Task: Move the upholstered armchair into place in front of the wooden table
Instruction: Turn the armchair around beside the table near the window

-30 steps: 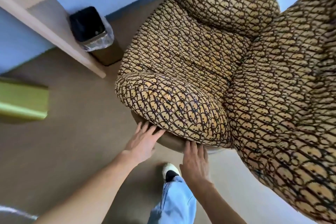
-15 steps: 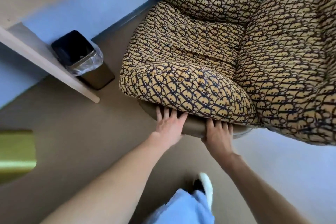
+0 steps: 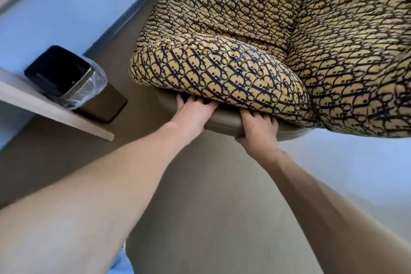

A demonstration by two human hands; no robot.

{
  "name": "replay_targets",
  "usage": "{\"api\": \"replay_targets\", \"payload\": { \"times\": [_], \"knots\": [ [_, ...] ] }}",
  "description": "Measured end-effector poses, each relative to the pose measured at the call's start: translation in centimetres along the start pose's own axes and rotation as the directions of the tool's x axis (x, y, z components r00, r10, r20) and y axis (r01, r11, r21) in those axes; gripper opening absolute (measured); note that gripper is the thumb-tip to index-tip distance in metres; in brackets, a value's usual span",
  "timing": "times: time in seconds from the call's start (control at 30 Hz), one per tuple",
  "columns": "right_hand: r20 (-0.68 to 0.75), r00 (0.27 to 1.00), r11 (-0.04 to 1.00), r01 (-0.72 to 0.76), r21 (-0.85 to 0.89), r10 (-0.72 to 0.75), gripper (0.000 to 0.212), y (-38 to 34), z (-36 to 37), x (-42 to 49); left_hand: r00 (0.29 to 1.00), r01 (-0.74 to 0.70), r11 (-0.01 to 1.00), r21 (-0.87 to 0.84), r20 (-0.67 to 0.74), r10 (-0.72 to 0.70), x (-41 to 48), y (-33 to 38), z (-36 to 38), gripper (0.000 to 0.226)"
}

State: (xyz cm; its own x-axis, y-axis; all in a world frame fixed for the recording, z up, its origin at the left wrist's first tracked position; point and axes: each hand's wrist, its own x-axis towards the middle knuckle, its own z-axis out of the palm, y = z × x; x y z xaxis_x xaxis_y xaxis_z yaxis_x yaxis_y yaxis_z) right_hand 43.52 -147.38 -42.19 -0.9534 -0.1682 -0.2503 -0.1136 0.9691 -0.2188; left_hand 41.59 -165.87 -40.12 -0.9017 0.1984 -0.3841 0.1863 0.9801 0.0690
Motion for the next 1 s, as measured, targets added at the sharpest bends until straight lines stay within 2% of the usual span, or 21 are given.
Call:
{"api": "replay_targets", "payload": {
  "times": [0.3,0.57,0.7,0.87,1.0],
  "knots": [
    [0.004,0.983,0.980,-0.184,0.075,0.184,0.068,-9.5,0.7,2.3,0.971,-0.227,0.974,0.023,-0.077,0.228,1.4,-9.7,-1.9,0.045],
    [0.024,0.961,0.956,-0.275,0.106,0.274,0.068,-15.6,1.6,1.5,0.946,-0.311,0.946,0.090,-0.067,0.318,-0.1,-15.3,-1.5,0.040],
    [0.034,0.958,0.952,-0.285,0.108,0.283,0.070,-18.0,2.4,0.6,0.948,-0.306,0.946,0.107,-0.054,0.313,-1.5,-17.3,-0.8,0.047],
    [0.034,0.962,0.960,-0.274,0.052,0.272,0.076,-19.3,2.9,0.1,0.954,-0.285,0.952,0.115,-0.067,0.294,-2.7,-18.6,-0.2,0.070],
    [-0.117,0.957,0.962,-0.271,-0.036,0.266,0.061,-20.8,3.6,-1.9,0.960,-0.239,0.970,0.049,-0.139,0.244,-5.0,-18.9,0.7,0.084]
  ]
}}
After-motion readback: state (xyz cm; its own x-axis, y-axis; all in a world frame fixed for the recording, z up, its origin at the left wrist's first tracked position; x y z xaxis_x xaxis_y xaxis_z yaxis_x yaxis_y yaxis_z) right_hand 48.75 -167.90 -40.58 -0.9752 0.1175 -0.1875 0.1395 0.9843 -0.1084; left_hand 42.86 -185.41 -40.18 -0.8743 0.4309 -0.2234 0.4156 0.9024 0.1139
